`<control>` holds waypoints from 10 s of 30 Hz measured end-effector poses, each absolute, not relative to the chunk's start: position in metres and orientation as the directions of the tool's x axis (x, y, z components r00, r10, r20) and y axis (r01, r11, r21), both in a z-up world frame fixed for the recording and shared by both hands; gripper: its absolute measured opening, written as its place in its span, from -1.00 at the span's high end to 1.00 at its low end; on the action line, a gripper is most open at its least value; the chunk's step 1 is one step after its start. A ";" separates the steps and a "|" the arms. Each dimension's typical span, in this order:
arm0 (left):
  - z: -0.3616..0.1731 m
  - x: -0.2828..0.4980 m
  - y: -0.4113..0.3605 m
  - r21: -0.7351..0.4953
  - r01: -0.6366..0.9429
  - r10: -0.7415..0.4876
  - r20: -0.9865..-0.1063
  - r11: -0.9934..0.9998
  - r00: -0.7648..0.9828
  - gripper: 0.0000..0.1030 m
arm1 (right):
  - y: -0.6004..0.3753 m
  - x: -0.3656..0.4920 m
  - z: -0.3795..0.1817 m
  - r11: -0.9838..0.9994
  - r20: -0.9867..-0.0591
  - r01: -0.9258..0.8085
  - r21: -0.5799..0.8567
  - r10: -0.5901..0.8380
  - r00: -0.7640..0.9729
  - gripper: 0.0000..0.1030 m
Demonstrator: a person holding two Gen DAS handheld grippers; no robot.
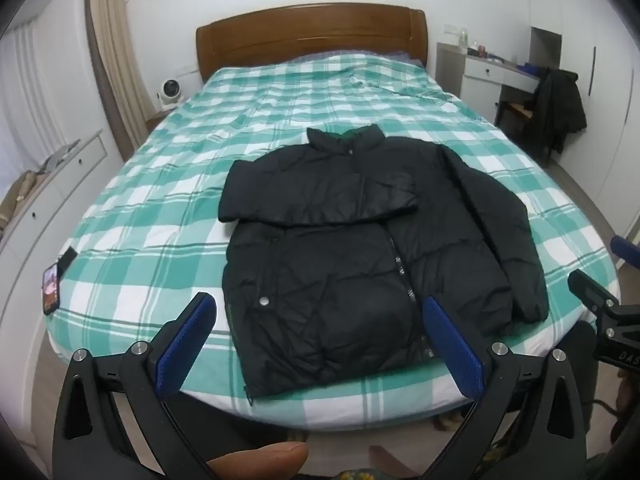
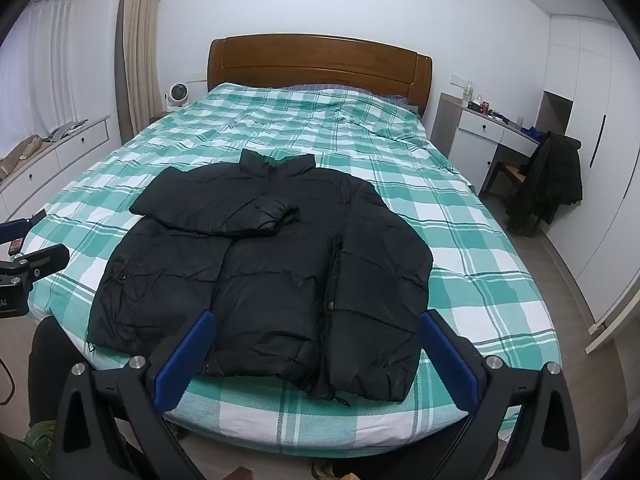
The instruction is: Fold large clothes
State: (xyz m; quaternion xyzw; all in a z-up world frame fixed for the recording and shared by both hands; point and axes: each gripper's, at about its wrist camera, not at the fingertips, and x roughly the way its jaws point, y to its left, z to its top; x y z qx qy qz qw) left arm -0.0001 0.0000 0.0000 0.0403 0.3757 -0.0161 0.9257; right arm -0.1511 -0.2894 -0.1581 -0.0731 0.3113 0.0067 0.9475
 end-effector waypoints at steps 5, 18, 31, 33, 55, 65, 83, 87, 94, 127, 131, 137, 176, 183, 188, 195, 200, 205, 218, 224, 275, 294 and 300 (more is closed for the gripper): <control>0.000 0.002 -0.002 0.057 0.060 -0.006 -0.676 0.997 0.737 -0.99 | -0.291 -0.149 -0.160 0.992 -0.609 -0.052 -0.118 -0.031 0.793 -1.00; 0.002 -0.003 -0.004 0.049 0.068 -0.020 -0.651 0.997 0.759 -0.99 | -0.298 -0.147 -0.164 0.992 -0.630 -0.008 -0.128 -0.075 0.773 -1.00; -0.006 0.000 -0.003 0.085 0.075 0.001 -0.667 0.994 0.745 -0.99 | -0.297 -0.147 -0.168 0.987 -0.638 0.010 -0.162 -0.113 0.762 -1.00; -0.005 0.000 -0.003 0.098 0.075 0.011 -0.672 0.992 0.741 -0.99 | -0.297 -0.147 -0.168 0.986 -0.638 0.012 -0.167 -0.117 0.761 -1.00; -0.012 0.000 0.007 0.064 0.053 0.000 -0.633 0.997 0.774 -0.99 | -0.355 -0.132 -0.199 0.974 -0.583 -0.166 -0.154 0.046 0.811 -1.00; -0.015 -0.005 0.012 0.048 0.034 0.001 -0.592 0.998 0.806 -0.99 | -0.344 -0.069 -0.326 0.846 -0.762 -0.422 -0.327 0.028 0.647 -0.93; -0.019 0.001 -0.002 0.063 0.069 -0.018 -0.595 0.996 0.804 -0.99 | -0.599 -0.011 -0.106 0.926 -0.500 0.304 -0.222 -0.376 0.780 0.29; -0.020 0.004 0.009 0.033 0.029 -0.004 -0.603 0.999 0.798 -0.99 | -0.620 -0.006 -0.116 0.845 -0.472 0.440 -0.304 -0.534 0.701 -0.50; -0.025 0.017 0.011 -0.006 0.044 -0.038 -0.632 0.999 0.774 -0.99 | -0.515 -0.040 -0.257 0.950 -0.762 0.073 0.304 0.196 0.617 -0.50; -0.051 0.185 -0.100 0.191 0.410 -0.192 -0.662 0.892 0.724 -0.99 | -0.391 -0.062 -0.293 0.991 -0.770 0.059 0.121 0.056 0.635 -0.20; -0.083 0.254 -0.163 0.176 0.413 -0.160 -0.735 0.894 0.659 -0.99 | -0.378 -0.070 -0.288 0.994 -0.748 0.001 0.109 0.081 0.658 -0.20; -0.151 0.271 -0.197 0.097 0.410 -0.164 -0.814 0.907 0.557 0.24 | -0.354 -0.086 -0.289 0.987 -0.721 -0.063 0.149 0.152 0.676 -0.20; -0.332 -0.159 0.068 -0.420 -0.048 -0.354 -0.816 0.906 0.457 -0.68 | -0.424 -0.027 -0.307 0.975 -0.791 0.082 0.208 0.119 0.600 -0.48; -0.348 -0.174 0.071 -0.380 -0.013 -0.337 -0.836 0.925 0.432 0.29 | -0.414 -0.019 -0.337 0.946 -0.790 -0.024 0.323 0.283 0.544 0.29; -0.345 -0.197 0.105 -0.404 -0.033 -0.349 -0.825 0.914 0.444 0.58 | -0.378 -0.037 -0.323 0.975 -0.792 -0.077 0.206 0.213 0.573 0.70; -0.344 -0.239 0.125 -0.396 -0.083 -0.317 -0.829 0.915 0.461 0.41 | -0.349 -0.066 -0.324 0.985 -0.802 -0.109 0.133 0.171 0.573 0.64; -0.317 -0.243 0.124 -0.217 -0.111 -0.133 -0.854 0.970 0.504 -0.38 | -0.356 -0.062 -0.315 0.995 -0.797 -0.041 0.090 0.097 0.596 -0.46; -0.279 -0.254 0.119 -0.161 -0.128 -0.054 -0.803 0.979 0.593 -0.75 | -0.368 -0.071 -0.286 1.000 -0.746 -0.023 -0.019 0.001 0.666 -0.54; -0.204 -0.216 0.077 -0.227 -0.127 -0.043 -0.621 0.966 0.783 -0.99 | -0.339 -0.078 -0.251 0.997 -0.650 -0.071 0.017 0.065 0.757 -0.54; -0.202 -0.183 0.053 -0.265 -0.063 -0.138 -0.674 0.962 0.726 -0.99 | -0.321 -0.085 -0.250 0.994 -0.621 -0.104 -0.017 0.071 0.780 -0.54; -0.198 -0.035 -0.019 -0.090 0.008 -0.076 -0.789 0.996 0.610 -0.99 | -0.494 0.017 -0.167 0.978 -0.287 0.209 -0.022 -0.207 0.935 0.79; -0.217 -0.063 0.015 -0.188 -0.068 -0.109 -0.788 0.980 0.606 -0.99 | -0.189 -0.026 -0.270 0.832 -0.518 -0.460 -0.309 0.258 0.816 0.71; -0.219 -0.050 0.006 -0.240 -0.028 -0.180 -0.797 0.970 0.576 -0.99 | -0.198 -0.055 -0.280 0.815 -0.584 -0.564 -0.133 0.395 0.709 -0.85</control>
